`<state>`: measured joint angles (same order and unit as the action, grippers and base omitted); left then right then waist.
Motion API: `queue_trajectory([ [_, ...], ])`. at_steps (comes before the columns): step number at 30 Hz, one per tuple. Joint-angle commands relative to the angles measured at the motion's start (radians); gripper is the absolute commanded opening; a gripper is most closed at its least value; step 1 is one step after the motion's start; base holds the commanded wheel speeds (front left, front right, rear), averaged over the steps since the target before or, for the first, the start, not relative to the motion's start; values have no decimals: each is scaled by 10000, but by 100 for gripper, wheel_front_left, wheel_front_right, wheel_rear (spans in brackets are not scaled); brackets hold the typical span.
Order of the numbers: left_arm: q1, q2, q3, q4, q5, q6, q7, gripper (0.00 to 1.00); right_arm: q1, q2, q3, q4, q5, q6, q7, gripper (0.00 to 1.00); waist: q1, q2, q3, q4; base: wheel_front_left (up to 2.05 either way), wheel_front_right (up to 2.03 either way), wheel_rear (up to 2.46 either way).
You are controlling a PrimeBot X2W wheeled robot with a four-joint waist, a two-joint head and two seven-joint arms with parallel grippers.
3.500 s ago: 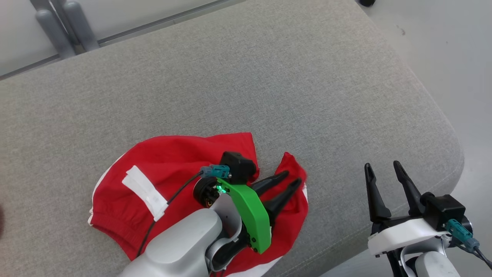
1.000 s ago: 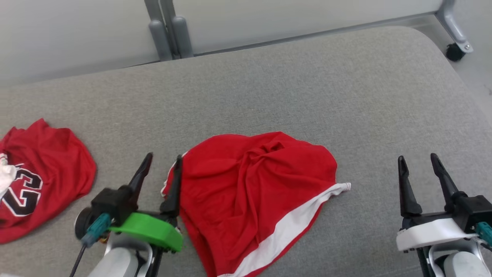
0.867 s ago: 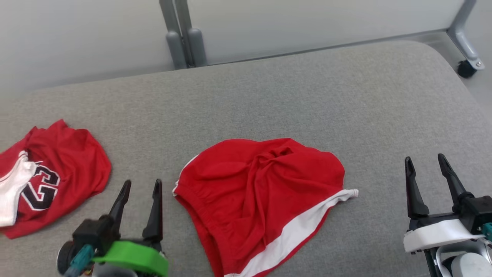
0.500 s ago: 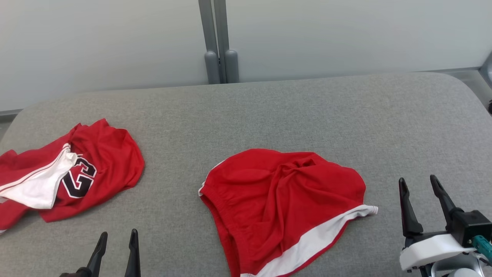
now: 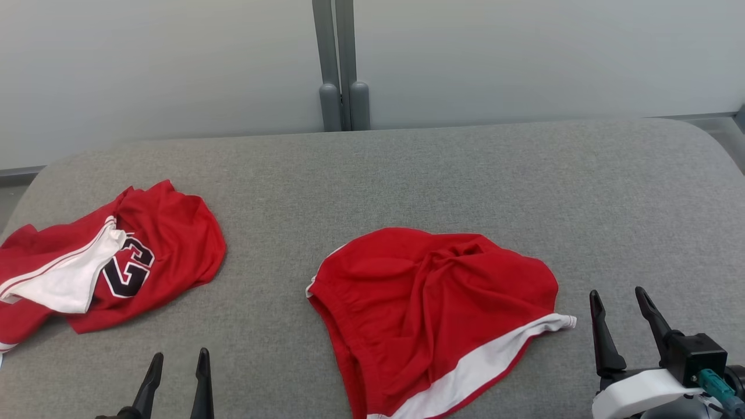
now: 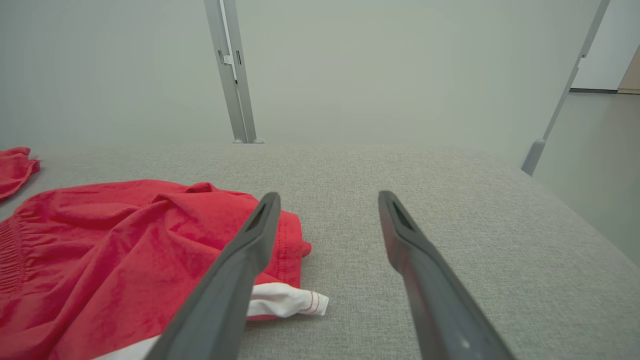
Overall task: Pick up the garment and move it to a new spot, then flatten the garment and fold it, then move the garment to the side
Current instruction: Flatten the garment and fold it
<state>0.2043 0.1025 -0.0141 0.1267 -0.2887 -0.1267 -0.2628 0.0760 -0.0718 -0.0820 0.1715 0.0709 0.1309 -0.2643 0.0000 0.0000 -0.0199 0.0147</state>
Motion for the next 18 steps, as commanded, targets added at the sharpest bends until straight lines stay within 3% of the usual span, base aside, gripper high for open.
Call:
queue_trajectory([
  [1,-178,-58,16,-35,164,-38,-29,100,-92,0,10,-18,-20,-3,-1,100,0,0,10,-62,0,0,0],
  [5,-276,-34,-342,-691,-47,-53,-30,100,-372,-299,272,-444,84,-8,-1,100,0,0,11,-194,0,0,0],
  [7,-12,122,-723,-972,-280,-48,177,100,-418,-851,594,-465,-81,-6,-1,100,0,0,25,-219,0,0,0],
  [11,319,609,-1761,-1918,-1191,-51,2594,100,-945,-2350,1867,-25,-156,-6,426,100,0,0,57,-199,0,0,0],
  [14,610,868,-2296,-2678,-1915,-52,4627,100,-1340,-3491,3045,150,198,-8,1546,100,0,0,194,-196,0,0,0],
  [18,702,1049,-2929,-3164,-2528,-52,6426,100,-1916,-4636,4535,347,684,-6,2906,100,0,0,535,-150,0,0,0],
])
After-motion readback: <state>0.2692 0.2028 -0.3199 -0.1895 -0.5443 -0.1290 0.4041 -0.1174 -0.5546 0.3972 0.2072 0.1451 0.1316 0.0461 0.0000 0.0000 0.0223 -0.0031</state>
